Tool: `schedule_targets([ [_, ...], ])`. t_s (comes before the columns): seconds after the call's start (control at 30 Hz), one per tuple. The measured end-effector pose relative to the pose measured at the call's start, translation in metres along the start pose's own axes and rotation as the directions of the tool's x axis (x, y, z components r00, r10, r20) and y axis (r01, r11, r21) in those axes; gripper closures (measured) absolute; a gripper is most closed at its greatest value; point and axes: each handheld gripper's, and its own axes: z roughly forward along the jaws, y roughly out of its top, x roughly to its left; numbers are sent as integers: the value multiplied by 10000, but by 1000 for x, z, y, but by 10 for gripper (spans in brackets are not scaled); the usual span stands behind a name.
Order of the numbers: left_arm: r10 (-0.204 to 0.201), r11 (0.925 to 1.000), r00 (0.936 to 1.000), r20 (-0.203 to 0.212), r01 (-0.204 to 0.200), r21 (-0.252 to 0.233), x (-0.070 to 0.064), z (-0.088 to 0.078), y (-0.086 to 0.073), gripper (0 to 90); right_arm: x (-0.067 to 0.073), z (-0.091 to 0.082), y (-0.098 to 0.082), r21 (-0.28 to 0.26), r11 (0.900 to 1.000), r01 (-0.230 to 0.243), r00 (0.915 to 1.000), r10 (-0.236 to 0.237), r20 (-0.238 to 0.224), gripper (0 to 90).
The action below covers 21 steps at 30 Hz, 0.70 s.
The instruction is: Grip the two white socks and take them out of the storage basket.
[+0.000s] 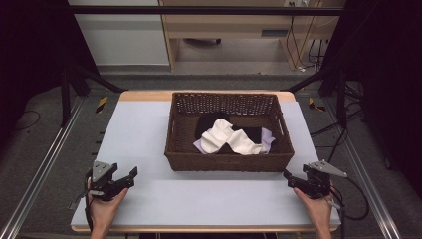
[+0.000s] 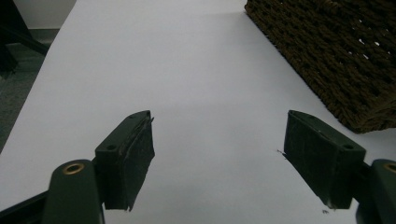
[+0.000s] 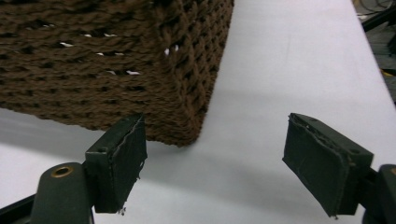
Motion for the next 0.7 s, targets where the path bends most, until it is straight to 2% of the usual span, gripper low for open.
schedule_targets([
  [0.13, -1, 10000, 10000, 37, 1, -23, 0, -2, 0, 229, 0, -4, 1, -102, 9999, -5, 10000, 4, -58, 237],
  [0.17, -44, 9999, 9999, 103, 45, -91, -1, -3, 0, 244, 0, -9, 2, -300, 9995, 10, 10000, -13, -95, 258],
  [0.37, 44, 9999, 9997, 251, -42, -97, -1, -5, 2, 307, 7, -17, 7, -518, 9979, 390, 9991, -397, -129, 282],
  [0.43, 8, 10000, 9996, 296, -5, -94, -1, -4, 2, 334, 14, -23, 11, -657, 9943, 836, 9965, -838, -13, 288],
  [0.63, 33, 10000, 9996, 275, -32, -12, -2, -5, 2, 367, 28, -28, 17, -902, 9904, 1051, 9936, -1084, -328, 286],
  [0.7, -8, 10000, 9996, 297, 10, -44, -1, -5, 2, 375, 36, -32, 21, -997, 9873, 1240, 9902, -1296, -515, 286],
])
